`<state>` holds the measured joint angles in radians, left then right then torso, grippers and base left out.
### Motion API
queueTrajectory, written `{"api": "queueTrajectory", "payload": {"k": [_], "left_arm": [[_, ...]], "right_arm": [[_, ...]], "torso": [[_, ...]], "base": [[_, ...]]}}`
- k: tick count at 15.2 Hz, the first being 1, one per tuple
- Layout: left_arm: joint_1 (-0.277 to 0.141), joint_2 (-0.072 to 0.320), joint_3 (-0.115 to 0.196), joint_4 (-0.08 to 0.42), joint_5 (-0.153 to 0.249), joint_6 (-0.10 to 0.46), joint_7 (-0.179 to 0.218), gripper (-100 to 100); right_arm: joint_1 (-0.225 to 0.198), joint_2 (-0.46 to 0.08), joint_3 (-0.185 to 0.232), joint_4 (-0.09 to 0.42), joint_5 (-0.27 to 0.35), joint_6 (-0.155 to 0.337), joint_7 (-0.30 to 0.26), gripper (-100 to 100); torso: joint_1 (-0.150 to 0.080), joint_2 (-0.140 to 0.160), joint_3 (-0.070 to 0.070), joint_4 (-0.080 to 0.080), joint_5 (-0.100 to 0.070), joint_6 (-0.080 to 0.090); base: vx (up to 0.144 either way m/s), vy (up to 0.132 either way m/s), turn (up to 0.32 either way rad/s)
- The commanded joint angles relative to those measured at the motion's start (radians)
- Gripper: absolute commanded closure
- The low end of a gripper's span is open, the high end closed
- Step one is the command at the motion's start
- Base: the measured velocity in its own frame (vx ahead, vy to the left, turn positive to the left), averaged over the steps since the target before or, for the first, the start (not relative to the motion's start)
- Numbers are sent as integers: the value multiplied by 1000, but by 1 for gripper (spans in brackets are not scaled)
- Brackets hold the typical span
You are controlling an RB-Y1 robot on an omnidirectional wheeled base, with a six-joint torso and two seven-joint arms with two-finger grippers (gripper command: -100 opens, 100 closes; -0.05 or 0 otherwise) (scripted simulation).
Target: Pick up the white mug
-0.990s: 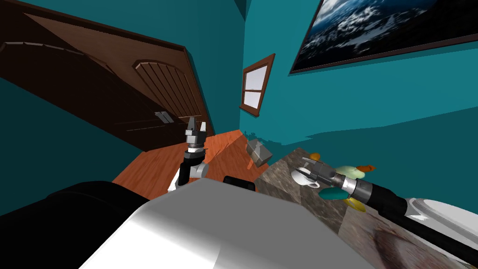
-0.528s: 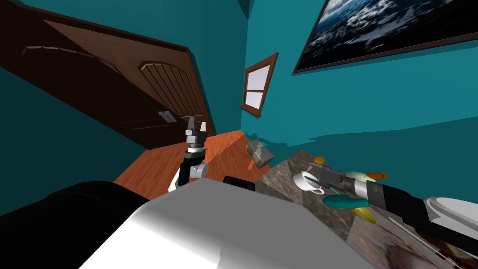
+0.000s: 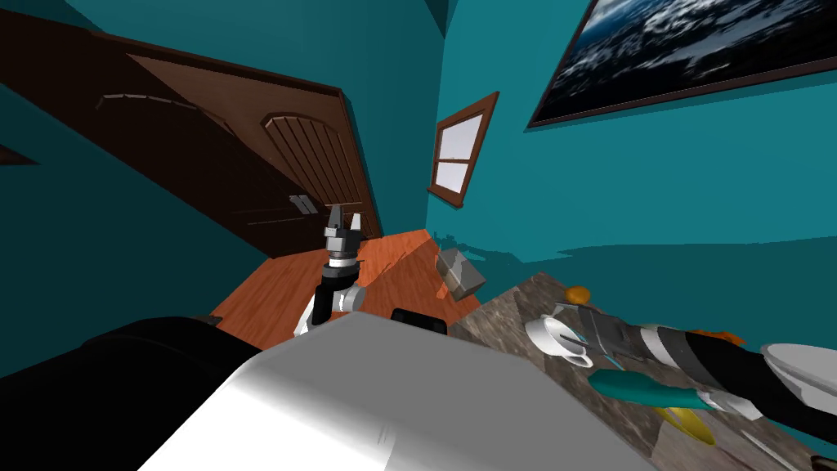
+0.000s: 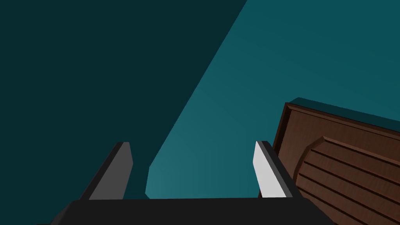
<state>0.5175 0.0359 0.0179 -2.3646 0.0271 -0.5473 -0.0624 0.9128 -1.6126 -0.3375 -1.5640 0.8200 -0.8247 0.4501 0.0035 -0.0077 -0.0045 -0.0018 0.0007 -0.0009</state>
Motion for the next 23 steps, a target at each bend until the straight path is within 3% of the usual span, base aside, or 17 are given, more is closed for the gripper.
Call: {"api": "queueTrajectory", "payload": {"k": [1,2,4,5,6,8,11,14,16,17,18,23], "left_arm": [[0,0,0,0,0,0,0,0],[0,0,0,0,0,0,0,0],[0,0,0,0,0,0,0,0],[0,0,0,0,0,0,0,0],[0,0,0,0,0,0,0,0],[0,0,0,0,0,0,0,0],[0,0,0,0,0,0,0,0],[0,0,0,0,0,0,0,0],[0,0,0,0,0,0,0,0],[0,0,0,0,0,0,0,0],[0,0,0,0,0,0,0,0],[0,0,0,0,0,0,0,0]], "right_arm": [[37,-33,-3,25,33,-18,15,-100],[65,-60,5,44,60,-30,27,-100],[65,-60,5,44,60,-30,27,-100],[92,-83,14,61,85,-41,38,-100],[93,-83,14,61,85,-41,38,-100],[141,-123,31,89,128,-60,56,-100],[141,-123,31,89,128,-60,56,-100],[191,-162,52,116,172,-82,75,-100],[200,-169,56,120,179,-86,78,-100],[191,-163,53,114,171,-81,71,-100],[191,-133,87,109,177,-50,88,-100],[195,-83,127,97,189,-5,105,-100]], "torso": [[0,0,0,0,0,0],[0,-1,0,0,0,0],[1,0,0,0,0,0],[1,1,1,0,0,1],[1,2,1,0,0,0],[2,2,1,1,1,0],[3,1,0,0,1,1],[1,4,2,1,0,1],[2,1,1,0,1,1],[2,2,1,0,1,1],[1,3,2,1,0,1],[-4,7,4,2,-1,1]], "base": [[105,41,124],[100,53,98],[66,57,48],[49,48,52],[56,55,83],[88,80,116],[73,60,36],[54,50,85],[80,58,52],[36,29,16],[26,6,98],[20,-18,97]]}}
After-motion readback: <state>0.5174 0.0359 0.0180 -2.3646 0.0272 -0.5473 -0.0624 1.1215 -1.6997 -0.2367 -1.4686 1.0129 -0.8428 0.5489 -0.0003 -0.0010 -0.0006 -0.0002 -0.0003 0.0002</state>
